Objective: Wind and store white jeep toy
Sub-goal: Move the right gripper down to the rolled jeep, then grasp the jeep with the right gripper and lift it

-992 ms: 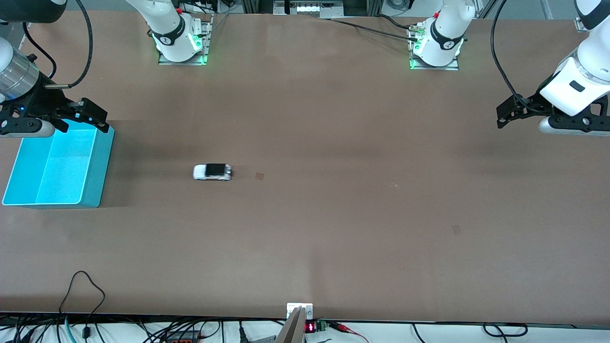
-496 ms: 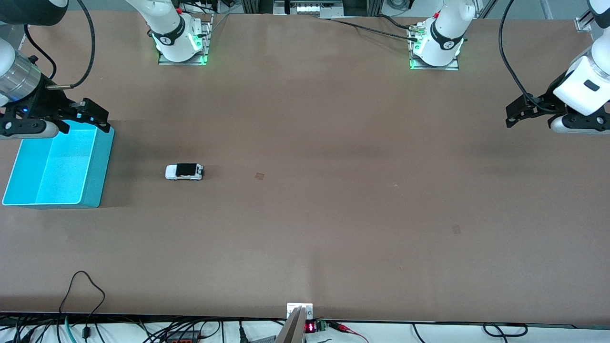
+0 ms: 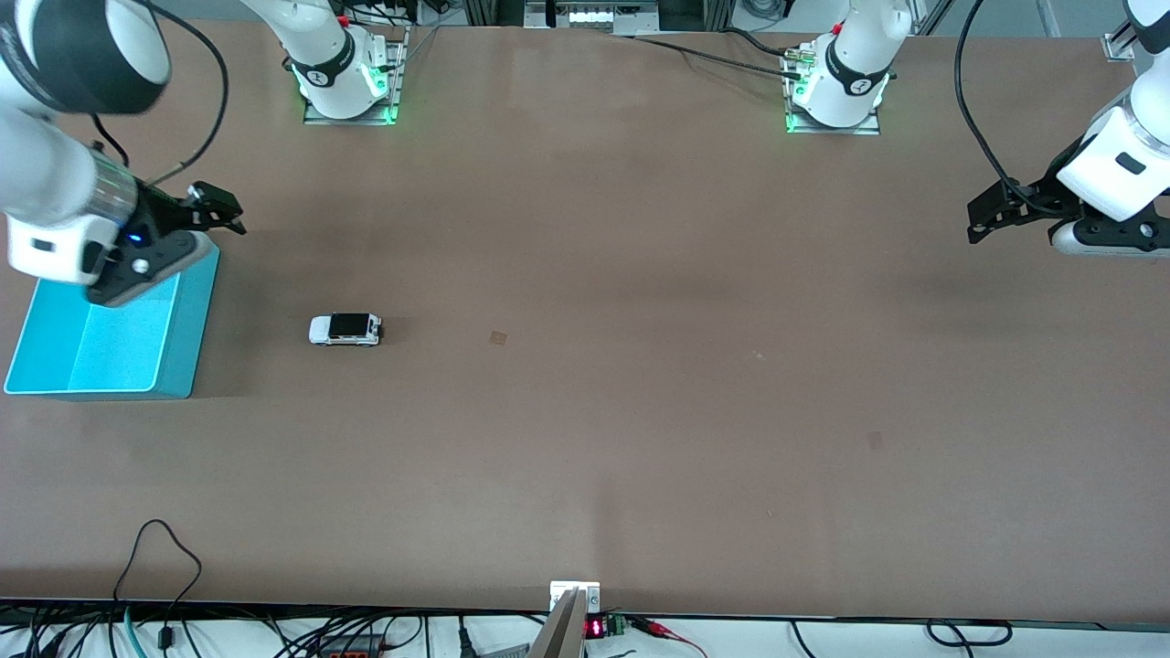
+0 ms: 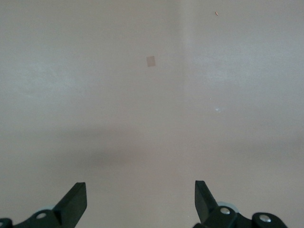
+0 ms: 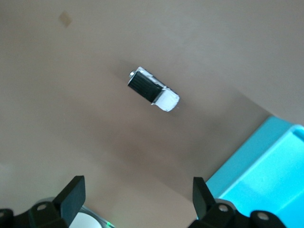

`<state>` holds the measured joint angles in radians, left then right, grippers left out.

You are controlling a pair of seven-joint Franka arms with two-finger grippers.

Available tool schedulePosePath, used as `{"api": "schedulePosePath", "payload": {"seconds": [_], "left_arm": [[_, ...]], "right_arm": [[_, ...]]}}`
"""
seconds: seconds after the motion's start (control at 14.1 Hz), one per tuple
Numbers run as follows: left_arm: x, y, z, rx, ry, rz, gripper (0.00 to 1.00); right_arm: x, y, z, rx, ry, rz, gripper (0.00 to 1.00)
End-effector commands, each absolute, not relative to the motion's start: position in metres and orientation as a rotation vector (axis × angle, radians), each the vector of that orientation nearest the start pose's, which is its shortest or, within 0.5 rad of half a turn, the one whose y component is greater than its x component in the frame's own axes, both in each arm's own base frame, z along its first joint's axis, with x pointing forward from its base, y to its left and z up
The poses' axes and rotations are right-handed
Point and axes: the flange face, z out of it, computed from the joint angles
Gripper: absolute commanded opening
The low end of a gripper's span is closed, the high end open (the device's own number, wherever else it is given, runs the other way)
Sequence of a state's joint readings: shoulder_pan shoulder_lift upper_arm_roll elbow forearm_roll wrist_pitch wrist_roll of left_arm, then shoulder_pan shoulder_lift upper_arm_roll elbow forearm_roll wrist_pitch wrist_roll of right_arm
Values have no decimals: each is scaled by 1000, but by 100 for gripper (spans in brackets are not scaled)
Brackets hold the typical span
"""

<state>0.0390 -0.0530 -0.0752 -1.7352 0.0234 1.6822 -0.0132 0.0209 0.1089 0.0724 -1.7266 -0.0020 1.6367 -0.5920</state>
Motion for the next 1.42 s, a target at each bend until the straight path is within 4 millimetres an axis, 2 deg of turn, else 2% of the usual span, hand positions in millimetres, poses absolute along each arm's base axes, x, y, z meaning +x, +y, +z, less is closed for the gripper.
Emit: {"api": "schedulePosePath", "payload": {"seconds": [0.0, 0.21, 0.35, 0.5, 0.71, 1.06, 1.35], "left_arm": [[544, -22, 593, -3126, 73, 2, 100], [544, -22, 594, -3117, 79, 0, 100], [543, -29, 594, -3116, 98, -1, 100], [543, -42, 594, -3112, 127, -1, 100], [543, -42, 595, -3112, 132, -3, 100], [543, -36, 595, -3109, 120, -3, 100], [544, -33, 599, -3110, 110, -15, 100]], "right_arm": [[569, 66, 454, -2773, -1340, 269, 100], [562, 72, 396, -2666, -1583, 167, 100], [554, 81, 357, -2614, -1697, 109, 100], [557, 92, 324, -2548, -1782, 111, 100], [562, 91, 278, -2497, -1844, 90, 100], [568, 93, 238, -2507, -1859, 17, 100], [568, 90, 216, -2495, -1874, 4, 100]]}}
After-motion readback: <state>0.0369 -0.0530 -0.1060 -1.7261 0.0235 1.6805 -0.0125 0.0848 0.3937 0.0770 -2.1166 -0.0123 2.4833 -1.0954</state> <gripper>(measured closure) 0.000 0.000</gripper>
